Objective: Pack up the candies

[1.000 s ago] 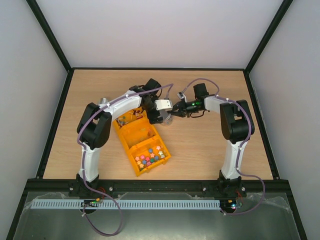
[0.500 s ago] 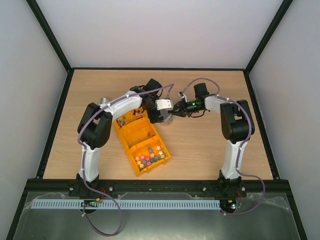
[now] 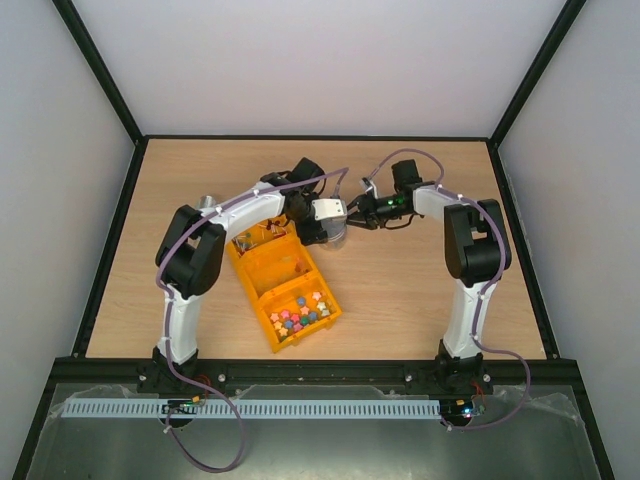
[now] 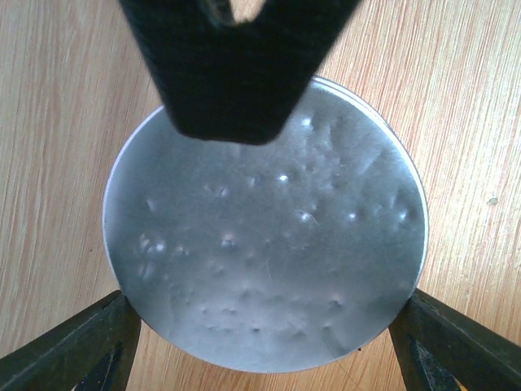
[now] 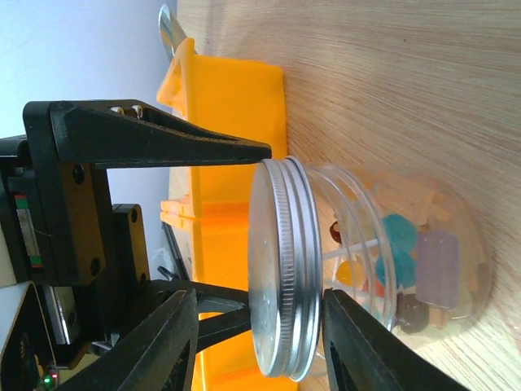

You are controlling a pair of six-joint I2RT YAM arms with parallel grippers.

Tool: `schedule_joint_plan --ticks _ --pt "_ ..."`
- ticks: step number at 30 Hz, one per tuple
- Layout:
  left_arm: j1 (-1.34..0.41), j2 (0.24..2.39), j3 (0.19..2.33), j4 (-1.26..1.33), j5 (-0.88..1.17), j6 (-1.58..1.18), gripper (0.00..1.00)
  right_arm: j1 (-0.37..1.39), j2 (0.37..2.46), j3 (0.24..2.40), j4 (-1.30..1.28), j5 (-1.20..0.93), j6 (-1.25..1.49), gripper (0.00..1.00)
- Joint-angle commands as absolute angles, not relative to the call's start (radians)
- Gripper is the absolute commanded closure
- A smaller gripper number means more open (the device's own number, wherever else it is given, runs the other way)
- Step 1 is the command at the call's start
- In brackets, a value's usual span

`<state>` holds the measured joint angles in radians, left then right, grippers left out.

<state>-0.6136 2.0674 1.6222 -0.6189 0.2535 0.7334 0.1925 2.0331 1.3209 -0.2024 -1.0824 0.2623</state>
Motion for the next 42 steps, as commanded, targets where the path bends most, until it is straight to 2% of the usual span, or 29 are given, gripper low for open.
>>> schedule_joint_plan --ticks 1,6,10,15,20,25,42 --pt "-0.625 2.090 1.644 -0.635 0.267 0.737 0.15 0.181 2.027 1.369 -0.300 -1.048 0.213 0.55" --pt "-0.625 2.094 1.657 -0.639 0.270 0.736 0.15 0.173 2.018 1.385 -0.352 -0.980 0.165 0.54" --pt "-0.627 2.093 1.672 -0.643 0.279 0.728 0.15 0.173 2.011 1.383 -0.367 -0.913 0.147 0.44" --pt "-0.626 2.090 1.680 -0.656 0.282 0.732 0.15 0.179 2.029 1.392 -0.396 -0.901 0.134 0.42" --pt "-0.627 2.095 1.687 -0.668 0.273 0.737 0.14 0.181 2.033 1.391 -0.390 -0.920 0.138 0.30" --pt "-0.636 2.108 1.701 -0.677 0.260 0.741 0.14 0.181 2.031 1.390 -0.396 -0.924 0.131 0.30" --pt "-0.648 2.125 1.742 -0.690 0.245 0.721 0.13 0.179 2.059 1.382 -0.407 -0.872 0.111 0.46"
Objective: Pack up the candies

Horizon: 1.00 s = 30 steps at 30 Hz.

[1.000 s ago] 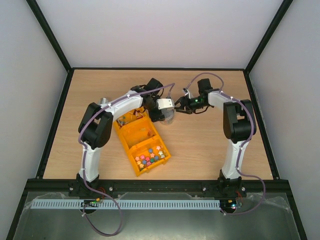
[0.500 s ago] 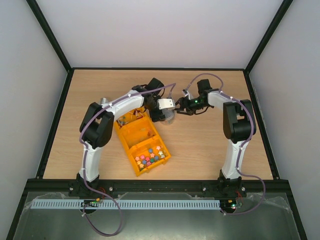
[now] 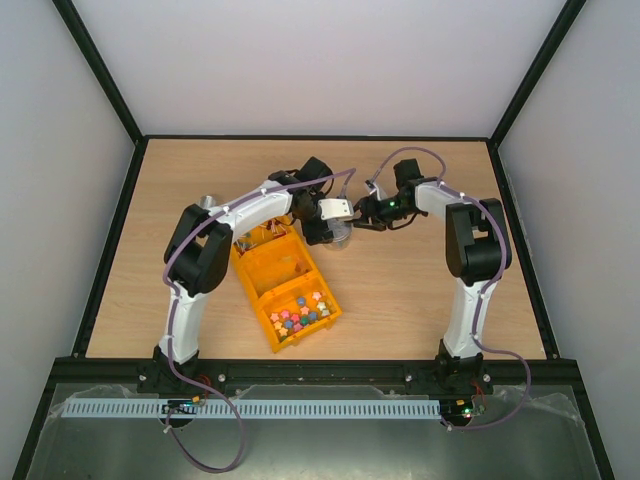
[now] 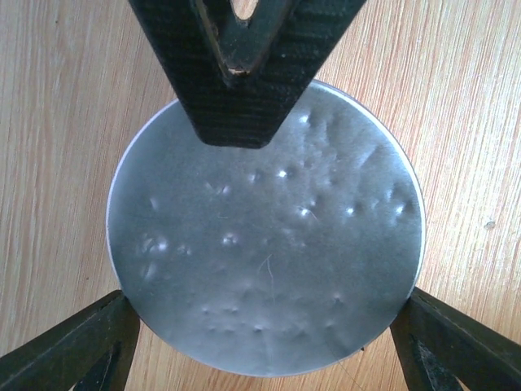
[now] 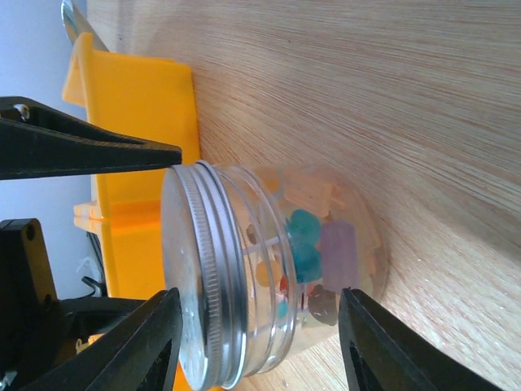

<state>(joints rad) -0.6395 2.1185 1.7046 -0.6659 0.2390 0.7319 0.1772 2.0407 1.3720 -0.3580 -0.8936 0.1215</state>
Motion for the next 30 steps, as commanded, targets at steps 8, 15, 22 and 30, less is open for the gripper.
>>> schedule_joint_plan --ticks 8,15,22,30 --pt "-0.638 2.113 1.747 -0.706 0.295 0.702 0.08 0.170 2.052 1.360 -0.405 -0.816 0.100 0.56" --pt "-0.614 2.104 1.735 -0.710 0.318 0.695 0.08 0.170 2.046 1.349 -0.400 -0.826 0.098 0.58" --pt "-0.608 2.049 1.717 -0.717 0.382 0.706 0.08 0.170 2.022 1.344 -0.404 -0.868 0.072 0.54" --pt "-0.601 2.016 1.685 -0.665 0.398 0.663 0.19 0.163 2.001 1.345 -0.395 -0.898 0.065 0.50"
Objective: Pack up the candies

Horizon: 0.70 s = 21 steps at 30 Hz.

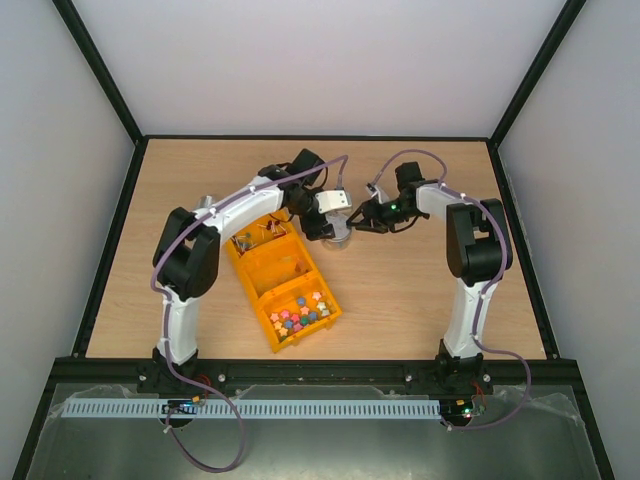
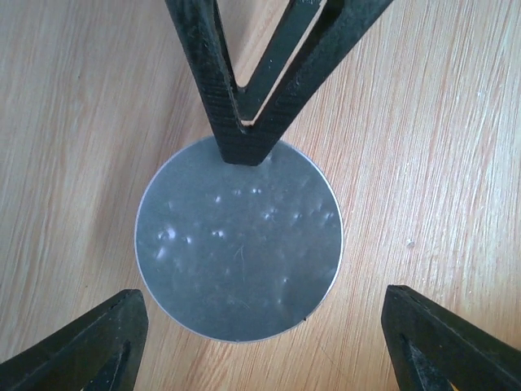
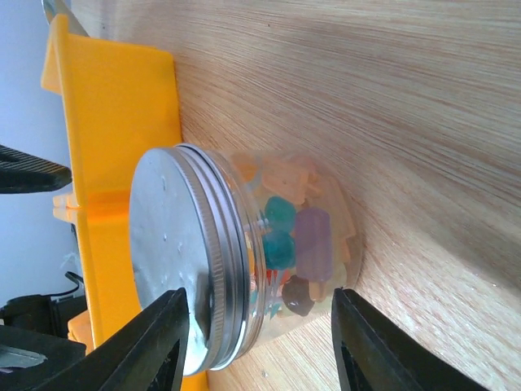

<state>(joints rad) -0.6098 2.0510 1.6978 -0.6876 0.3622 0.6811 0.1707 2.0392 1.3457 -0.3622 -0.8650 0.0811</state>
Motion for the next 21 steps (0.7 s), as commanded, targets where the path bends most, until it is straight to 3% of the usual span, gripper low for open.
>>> schedule_joint_plan --ticks 1,13,21 --pt "-0.601 2.022 1.688 -0.659 0.402 0.661 0.20 0.162 2.005 1.350 -0.397 -0.898 0.066 0.52" --pt "-0.635 2.126 1.674 -0.626 0.314 0.662 0.32 0.162 2.039 1.296 -0.387 -0.862 0.028 0.61" --pt "-0.640 2.120 1.633 -0.626 0.280 0.674 0.33 0.163 2.060 1.257 -0.363 -0.836 0.013 0.70"
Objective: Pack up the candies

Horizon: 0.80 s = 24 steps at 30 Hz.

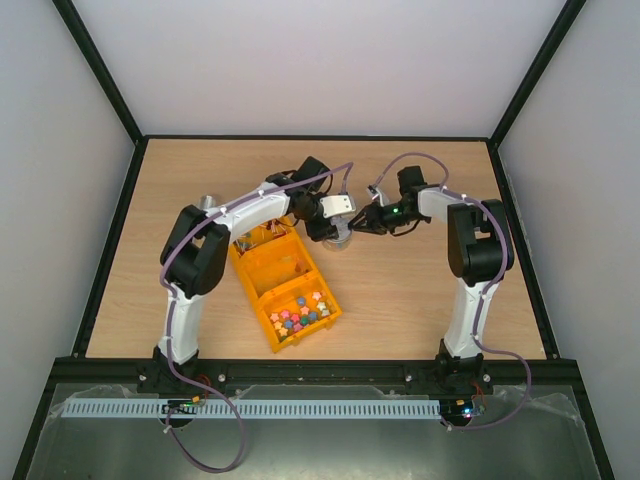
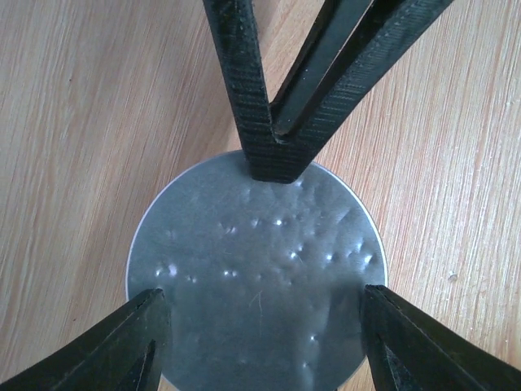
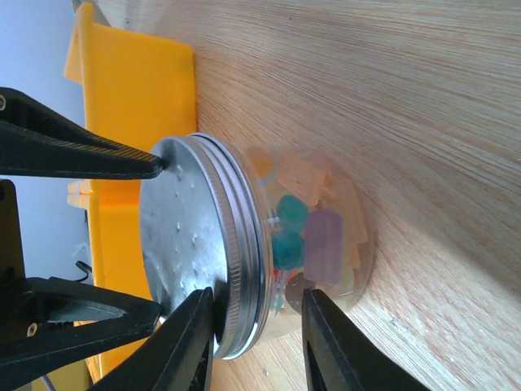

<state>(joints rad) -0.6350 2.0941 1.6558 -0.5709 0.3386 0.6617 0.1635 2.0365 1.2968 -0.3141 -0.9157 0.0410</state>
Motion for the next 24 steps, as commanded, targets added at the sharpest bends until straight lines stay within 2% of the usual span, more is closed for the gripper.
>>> schedule_joint_plan --ticks 1,6,13,22,23,24 --pt "-0.640 2.126 1.645 -0.634 0.279 0.676 0.33 0.162 2.064 1.260 -0.362 -0.834 0.016 0.71" --pt "-0.630 2.133 1.693 -0.670 0.320 0.671 0.31 0.157 2.048 1.270 -0.353 -0.849 0.004 0.67" --pt "-0.624 2.095 1.789 -0.694 0.405 0.653 0.23 0.120 1.856 1.168 -0.205 -0.872 -0.043 0.37" --pt "-0.610 2.047 1.812 -0.702 0.449 0.630 0.15 0.120 1.592 1.035 0.002 -0.758 -0.123 0.19" --pt "-0.600 2.037 1.808 -0.698 0.460 0.625 0.13 0.121 1.546 0.995 0.061 -0.733 -0.123 0.13" --pt "-0.593 2.029 1.803 -0.692 0.470 0.619 0.12 0.120 1.503 0.957 0.125 -0.716 -0.127 0.02"
